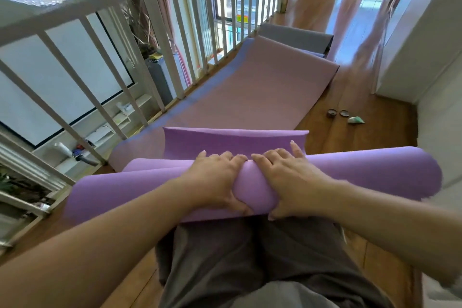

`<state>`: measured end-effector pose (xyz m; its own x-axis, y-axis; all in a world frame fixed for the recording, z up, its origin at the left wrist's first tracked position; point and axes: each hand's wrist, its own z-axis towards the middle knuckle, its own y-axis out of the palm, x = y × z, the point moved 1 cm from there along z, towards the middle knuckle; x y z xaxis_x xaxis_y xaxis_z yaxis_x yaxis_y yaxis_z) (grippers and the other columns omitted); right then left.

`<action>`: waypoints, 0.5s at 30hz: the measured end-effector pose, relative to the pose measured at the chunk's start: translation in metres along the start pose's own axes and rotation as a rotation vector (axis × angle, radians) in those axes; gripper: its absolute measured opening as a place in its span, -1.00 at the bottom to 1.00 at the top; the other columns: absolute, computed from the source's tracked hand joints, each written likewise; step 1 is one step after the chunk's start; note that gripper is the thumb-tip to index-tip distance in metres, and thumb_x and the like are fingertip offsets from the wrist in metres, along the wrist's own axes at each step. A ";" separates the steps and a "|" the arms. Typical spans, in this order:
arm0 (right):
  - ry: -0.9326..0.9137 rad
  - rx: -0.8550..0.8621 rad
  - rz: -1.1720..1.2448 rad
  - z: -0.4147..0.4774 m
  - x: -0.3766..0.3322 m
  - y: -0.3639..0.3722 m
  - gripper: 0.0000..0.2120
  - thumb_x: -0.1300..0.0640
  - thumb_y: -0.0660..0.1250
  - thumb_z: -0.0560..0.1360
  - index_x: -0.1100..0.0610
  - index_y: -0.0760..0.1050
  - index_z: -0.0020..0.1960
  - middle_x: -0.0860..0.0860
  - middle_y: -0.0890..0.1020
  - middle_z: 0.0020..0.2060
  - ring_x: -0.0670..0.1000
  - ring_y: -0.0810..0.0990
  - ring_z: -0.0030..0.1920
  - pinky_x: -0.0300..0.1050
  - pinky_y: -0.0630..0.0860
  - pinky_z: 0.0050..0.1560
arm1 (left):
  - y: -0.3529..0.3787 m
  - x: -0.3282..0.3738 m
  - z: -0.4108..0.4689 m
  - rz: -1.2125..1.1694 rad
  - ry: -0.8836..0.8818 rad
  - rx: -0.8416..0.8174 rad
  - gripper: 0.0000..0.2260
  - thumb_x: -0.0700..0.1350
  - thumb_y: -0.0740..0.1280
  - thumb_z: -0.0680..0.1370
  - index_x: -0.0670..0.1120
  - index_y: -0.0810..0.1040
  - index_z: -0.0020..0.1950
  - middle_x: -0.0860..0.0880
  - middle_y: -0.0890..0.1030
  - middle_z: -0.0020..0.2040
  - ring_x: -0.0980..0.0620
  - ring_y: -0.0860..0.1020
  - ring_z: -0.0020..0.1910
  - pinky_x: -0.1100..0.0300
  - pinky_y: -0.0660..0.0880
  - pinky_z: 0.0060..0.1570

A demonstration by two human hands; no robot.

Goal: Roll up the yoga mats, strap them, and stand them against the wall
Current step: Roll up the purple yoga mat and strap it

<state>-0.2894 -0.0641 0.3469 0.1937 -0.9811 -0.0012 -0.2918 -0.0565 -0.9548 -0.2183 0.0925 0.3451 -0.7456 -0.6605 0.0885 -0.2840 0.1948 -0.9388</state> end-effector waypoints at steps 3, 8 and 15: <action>-0.004 0.111 -0.014 -0.001 -0.004 0.009 0.01 -0.29 0.42 0.31 0.06 -0.02 0.54 0.02 0.28 0.43 0.08 0.26 0.42 0.19 -0.07 0.49 | -0.008 -0.012 0.011 -0.128 -0.002 -0.097 -0.11 0.41 0.43 0.24 0.10 0.22 0.45 0.05 0.46 0.26 -0.01 0.45 0.22 0.01 0.39 0.24; -0.006 -0.038 0.126 0.029 0.012 -0.013 -0.04 -0.29 0.54 0.14 0.02 0.25 0.40 -0.02 0.47 0.26 0.03 0.46 0.22 0.02 0.37 0.28 | 0.005 0.002 0.005 0.173 -0.052 0.090 -0.06 0.38 0.34 0.34 0.02 0.00 0.55 -0.03 0.27 0.47 -0.06 0.30 0.41 -0.17 0.10 0.44; 0.045 -0.005 -0.011 0.031 0.014 -0.005 0.01 -0.27 0.49 0.25 0.12 0.12 0.49 0.07 0.35 0.38 0.13 0.33 0.37 0.21 0.11 0.45 | 0.008 -0.007 0.025 0.104 -0.010 0.179 0.00 0.37 0.41 0.24 -0.01 0.10 0.53 -0.04 0.40 0.39 -0.06 0.41 0.30 0.02 0.31 0.34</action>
<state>-0.2561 -0.0719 0.3424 0.1550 -0.9877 0.0230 -0.2942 -0.0683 -0.9533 -0.1999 0.0807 0.3288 -0.7588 -0.6511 -0.0144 -0.0939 0.1312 -0.9869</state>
